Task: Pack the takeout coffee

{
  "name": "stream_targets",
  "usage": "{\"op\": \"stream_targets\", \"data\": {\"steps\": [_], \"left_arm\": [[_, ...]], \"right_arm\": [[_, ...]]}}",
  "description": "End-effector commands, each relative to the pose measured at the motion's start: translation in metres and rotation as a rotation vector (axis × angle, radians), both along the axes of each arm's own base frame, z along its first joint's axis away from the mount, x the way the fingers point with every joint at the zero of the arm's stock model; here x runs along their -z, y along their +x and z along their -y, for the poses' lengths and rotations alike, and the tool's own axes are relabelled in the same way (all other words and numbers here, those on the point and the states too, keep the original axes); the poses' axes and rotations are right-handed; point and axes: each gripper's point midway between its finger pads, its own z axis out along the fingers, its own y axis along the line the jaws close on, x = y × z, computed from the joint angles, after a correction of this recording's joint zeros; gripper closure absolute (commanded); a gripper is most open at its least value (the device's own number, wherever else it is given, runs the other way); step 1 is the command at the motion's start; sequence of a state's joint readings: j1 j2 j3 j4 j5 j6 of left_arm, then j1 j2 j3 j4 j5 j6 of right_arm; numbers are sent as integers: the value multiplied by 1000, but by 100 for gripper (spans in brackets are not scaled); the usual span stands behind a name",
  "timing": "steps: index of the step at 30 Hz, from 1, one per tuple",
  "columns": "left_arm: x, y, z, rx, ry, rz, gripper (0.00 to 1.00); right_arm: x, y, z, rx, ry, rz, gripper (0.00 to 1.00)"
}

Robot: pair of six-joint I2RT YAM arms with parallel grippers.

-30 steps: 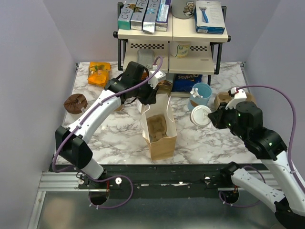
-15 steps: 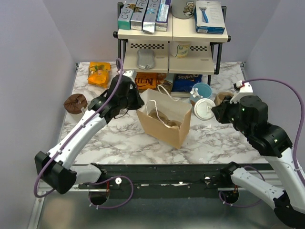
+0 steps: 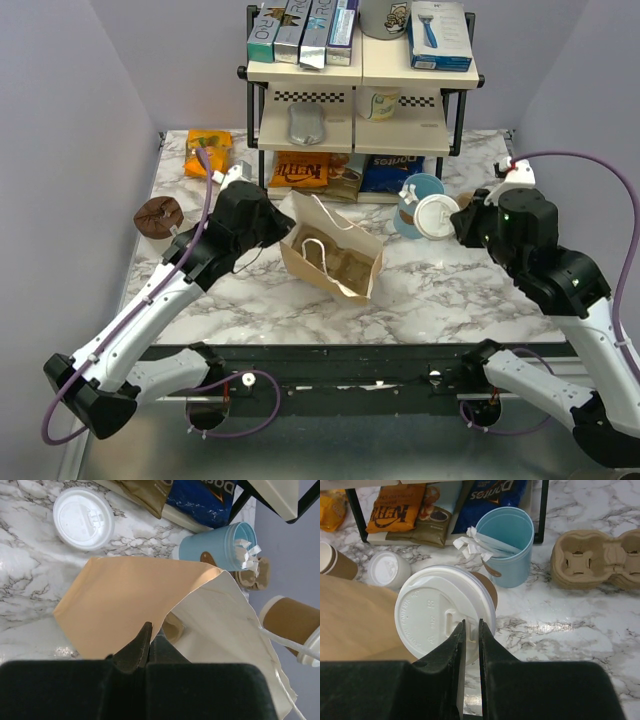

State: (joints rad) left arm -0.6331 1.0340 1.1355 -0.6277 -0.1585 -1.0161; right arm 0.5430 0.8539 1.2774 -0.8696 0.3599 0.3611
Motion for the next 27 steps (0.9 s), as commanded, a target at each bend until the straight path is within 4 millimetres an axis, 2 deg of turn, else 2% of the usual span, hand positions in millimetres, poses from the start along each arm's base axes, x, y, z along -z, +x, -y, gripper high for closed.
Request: {"op": "stream_targets", "data": {"steps": [1, 2, 5, 6, 7, 8, 9, 10, 15, 16, 17, 18, 20, 23, 24, 25, 27], "left_arm": [[5, 2, 1, -71, 1, -54, 100], [9, 1, -5, -101, 17, -74, 100], [6, 0, -7, -116, 10, -67, 100], [6, -1, -7, -120, 10, -67, 93], [6, -1, -8, -114, 19, -66, 77], [6, -1, -7, -103, 27, -62, 31], [3, -2, -7, -94, 29, -54, 11], [-1, -2, -7, -89, 30, -43, 1], [-29, -6, -13, -40, 51, 57, 1], [-35, -10, -16, -39, 44, 75, 1], [-38, -11, -17, -28, 46, 92, 1], [-35, -13, -20, -18, 64, 103, 1], [-41, -16, -30, -45, 68, 141, 1], [-43, -17, -45, -87, 90, 182, 1], [-43, -17, -49, -95, 101, 197, 1], [-42, -18, -53, -106, 114, 203, 1], [-40, -16, -57, -106, 136, 220, 1]], "right_arm": [[-19, 2, 6, 39, 18, 37, 99], [-21, 1, 5, 34, 24, 39, 99], [-30, 1, 1, 14, 47, 56, 99], [-33, 1, 0, 9, 56, 62, 99], [-34, 1, -4, -12, 64, 64, 99], [-36, 2, -5, -13, 68, 68, 99], [-37, 3, -6, -12, 73, 72, 99], [-42, 4, -9, -25, 84, 86, 99], [-71, 3, -31, -141, 146, 144, 99], [-78, -1, -44, -209, 175, 147, 99], [-92, -5, -48, -244, 199, 168, 99], [-91, -5, -56, -277, 204, 146, 99], [-114, -15, -67, -354, 249, 167, 99], [-127, -24, -87, -470, 295, 161, 99], [-139, -29, -91, -501, 316, 174, 99], [-137, -30, -104, -560, 335, 136, 99], [-142, -32, -116, -614, 369, 116, 99]]}}
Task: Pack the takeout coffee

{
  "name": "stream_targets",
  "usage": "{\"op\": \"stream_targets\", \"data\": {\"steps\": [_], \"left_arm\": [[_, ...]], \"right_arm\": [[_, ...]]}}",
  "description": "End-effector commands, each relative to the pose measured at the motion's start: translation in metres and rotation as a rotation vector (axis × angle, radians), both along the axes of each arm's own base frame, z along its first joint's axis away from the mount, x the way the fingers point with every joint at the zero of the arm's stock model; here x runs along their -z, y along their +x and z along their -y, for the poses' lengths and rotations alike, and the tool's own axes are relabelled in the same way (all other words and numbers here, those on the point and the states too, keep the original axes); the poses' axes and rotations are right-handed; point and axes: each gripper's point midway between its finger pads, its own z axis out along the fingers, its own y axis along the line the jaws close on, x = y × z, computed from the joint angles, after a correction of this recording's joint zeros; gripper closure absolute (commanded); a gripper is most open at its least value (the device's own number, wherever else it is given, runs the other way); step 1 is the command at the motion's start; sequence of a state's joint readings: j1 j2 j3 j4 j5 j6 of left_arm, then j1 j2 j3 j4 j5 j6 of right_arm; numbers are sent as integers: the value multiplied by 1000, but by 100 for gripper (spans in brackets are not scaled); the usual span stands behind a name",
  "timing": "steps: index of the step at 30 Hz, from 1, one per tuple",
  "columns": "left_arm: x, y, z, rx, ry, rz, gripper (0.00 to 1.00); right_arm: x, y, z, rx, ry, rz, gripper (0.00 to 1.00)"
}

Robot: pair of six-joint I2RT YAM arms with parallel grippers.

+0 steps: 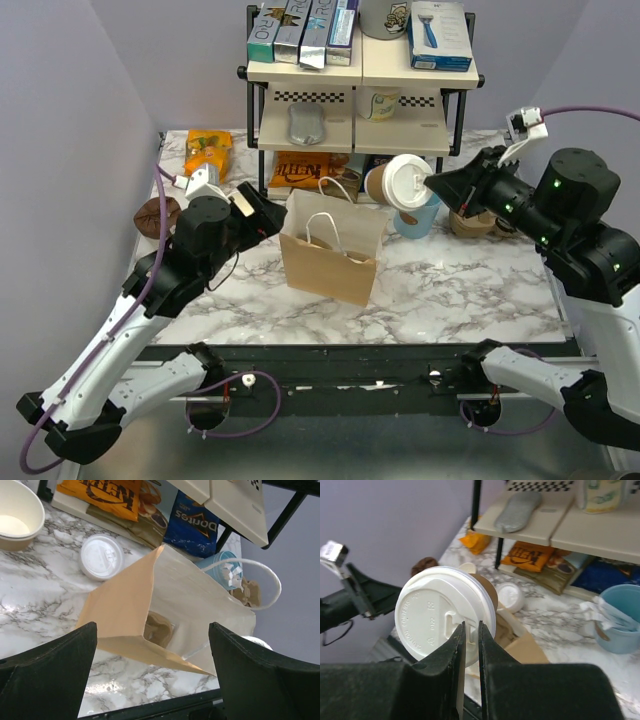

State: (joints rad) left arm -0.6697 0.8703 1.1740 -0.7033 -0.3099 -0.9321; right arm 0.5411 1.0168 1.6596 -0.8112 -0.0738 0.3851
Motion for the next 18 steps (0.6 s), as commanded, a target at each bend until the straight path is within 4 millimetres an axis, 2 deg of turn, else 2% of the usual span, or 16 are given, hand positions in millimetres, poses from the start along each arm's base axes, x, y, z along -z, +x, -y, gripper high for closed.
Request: {"op": "stream_targets", "data": {"steps": [1, 3, 4, 5, 7, 11, 13, 18], "left_arm": [[8, 7, -18, -54, 91, 47, 1], [10, 12, -21, -59, 100, 47, 1], [14, 13, -21, -62, 102, 38, 1], [15, 16, -22, -64, 107, 37, 1], [22, 16, -18, -42, 106, 24, 1], [29, 19, -17, -40, 93, 23, 1], [32, 19, -19, -42, 92, 19, 1], [31, 20, -18, -28, 83, 22, 1]], "right_arm": [[-16, -22, -46, -285, 80, -54, 99], [-5, -10, -63, -320, 71, -117, 99], [-12, -9, -66, -332, 75, -104, 99], [-6, -2, -76, -339, 64, -128, 99], [-8, 2, -80, -330, 62, -127, 99], [6, 10, -94, -328, 38, -171, 99], [19, 22, -95, -272, 4, -195, 99], [39, 27, -107, -258, -50, -244, 99]]}}
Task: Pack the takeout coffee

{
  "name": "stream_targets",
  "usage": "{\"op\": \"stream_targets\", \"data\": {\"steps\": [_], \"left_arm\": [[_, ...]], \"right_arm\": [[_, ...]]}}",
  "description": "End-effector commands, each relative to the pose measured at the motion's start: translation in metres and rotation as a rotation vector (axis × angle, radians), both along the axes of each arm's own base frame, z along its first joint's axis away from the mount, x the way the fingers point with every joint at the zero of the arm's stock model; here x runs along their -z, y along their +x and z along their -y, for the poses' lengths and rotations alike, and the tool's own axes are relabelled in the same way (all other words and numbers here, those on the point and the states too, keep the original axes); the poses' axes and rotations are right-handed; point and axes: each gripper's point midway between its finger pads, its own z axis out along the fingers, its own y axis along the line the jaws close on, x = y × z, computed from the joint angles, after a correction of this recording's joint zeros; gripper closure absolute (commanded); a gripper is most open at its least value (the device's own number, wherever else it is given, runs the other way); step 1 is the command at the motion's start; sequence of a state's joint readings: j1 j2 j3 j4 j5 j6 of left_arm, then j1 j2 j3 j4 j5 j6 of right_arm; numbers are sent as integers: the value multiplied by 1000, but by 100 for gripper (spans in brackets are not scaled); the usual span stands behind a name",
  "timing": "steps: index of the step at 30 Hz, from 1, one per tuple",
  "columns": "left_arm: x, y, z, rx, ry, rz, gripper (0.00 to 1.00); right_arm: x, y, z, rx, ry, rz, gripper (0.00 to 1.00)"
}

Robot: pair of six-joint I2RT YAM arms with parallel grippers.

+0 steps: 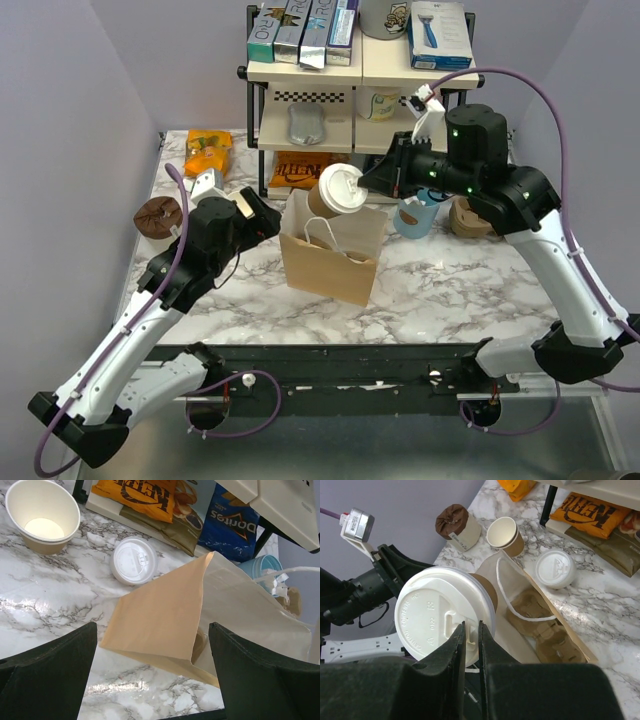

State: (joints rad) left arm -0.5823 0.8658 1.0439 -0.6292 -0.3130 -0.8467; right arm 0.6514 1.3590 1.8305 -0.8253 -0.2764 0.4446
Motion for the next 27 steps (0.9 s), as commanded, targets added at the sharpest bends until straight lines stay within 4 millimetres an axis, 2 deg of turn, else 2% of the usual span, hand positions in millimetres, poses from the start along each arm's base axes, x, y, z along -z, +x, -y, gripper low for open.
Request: {"op": "stream_targets", "data": {"steps": [1, 10, 14, 18, 20, 21, 23, 27], "left_arm": [[-10, 1, 3, 37, -20, 41, 1], [-8, 6, 11, 70, -43, 48, 1], [-8, 9, 15, 82, -74, 66, 1], [-6, 13, 10, 60, -105, 78, 1], [-8, 14, 9, 70, -137, 101, 1], [-8, 15, 9, 73, -148, 107, 1], [-10, 17, 6, 75, -163, 130, 1], [-13, 14, 20, 173, -188, 146, 1]], "right_arm": [[12, 6, -3, 49, -61, -27, 99], [38, 20, -7, 117, -136, -78, 99], [56, 24, -12, 159, -210, -83, 99], [80, 29, -13, 219, -283, -105, 99], [85, 30, -11, 270, -281, -109, 99], [99, 30, -8, 289, -299, -128, 99], [99, 33, -11, 312, -272, -119, 99], [106, 37, -11, 336, -284, -135, 99]]}}
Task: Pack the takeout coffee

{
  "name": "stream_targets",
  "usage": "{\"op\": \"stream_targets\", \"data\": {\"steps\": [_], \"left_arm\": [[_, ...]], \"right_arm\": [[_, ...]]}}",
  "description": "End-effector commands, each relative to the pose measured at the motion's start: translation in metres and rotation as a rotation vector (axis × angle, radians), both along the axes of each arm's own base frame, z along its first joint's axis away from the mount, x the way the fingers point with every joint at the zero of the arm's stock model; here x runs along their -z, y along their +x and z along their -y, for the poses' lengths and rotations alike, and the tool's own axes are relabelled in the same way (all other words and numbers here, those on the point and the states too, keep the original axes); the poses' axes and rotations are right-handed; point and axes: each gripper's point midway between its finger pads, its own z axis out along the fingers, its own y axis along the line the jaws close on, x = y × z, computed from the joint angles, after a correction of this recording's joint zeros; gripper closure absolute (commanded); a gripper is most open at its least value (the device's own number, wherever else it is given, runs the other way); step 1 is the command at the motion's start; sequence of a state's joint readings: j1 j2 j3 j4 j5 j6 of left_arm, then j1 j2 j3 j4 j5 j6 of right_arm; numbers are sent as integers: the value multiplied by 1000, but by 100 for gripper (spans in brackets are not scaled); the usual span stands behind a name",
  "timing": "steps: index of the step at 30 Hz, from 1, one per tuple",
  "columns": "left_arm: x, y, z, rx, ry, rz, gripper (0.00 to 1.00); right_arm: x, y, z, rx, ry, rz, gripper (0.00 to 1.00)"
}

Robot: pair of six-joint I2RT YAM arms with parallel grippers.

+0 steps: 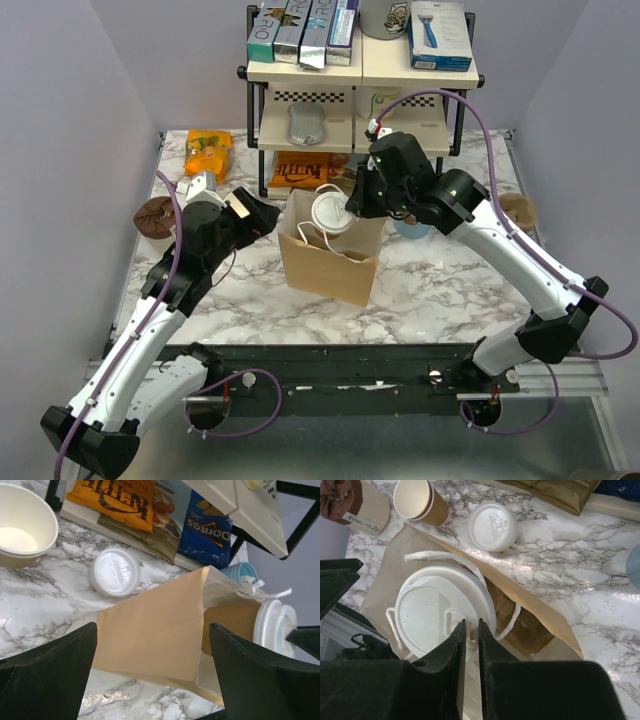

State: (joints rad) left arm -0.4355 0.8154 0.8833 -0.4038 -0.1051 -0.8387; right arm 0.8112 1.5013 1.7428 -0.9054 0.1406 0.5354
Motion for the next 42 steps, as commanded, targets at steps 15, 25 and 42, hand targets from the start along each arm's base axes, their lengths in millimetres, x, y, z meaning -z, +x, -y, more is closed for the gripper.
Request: {"op": "stream_targets", "data": {"steps": [15, 25, 42], "left_arm": [[-9, 6, 28, 158, -57, 61, 1], [-6, 7, 33, 186, -67, 64, 1], [-12, -1, 71, 428, -105, 119, 1]], "right_arm": [[0, -2, 30, 152, -6, 30, 99], [-2, -10, 41, 174, 41, 15, 99], [17, 1, 64, 272, 49, -14, 99]]}}
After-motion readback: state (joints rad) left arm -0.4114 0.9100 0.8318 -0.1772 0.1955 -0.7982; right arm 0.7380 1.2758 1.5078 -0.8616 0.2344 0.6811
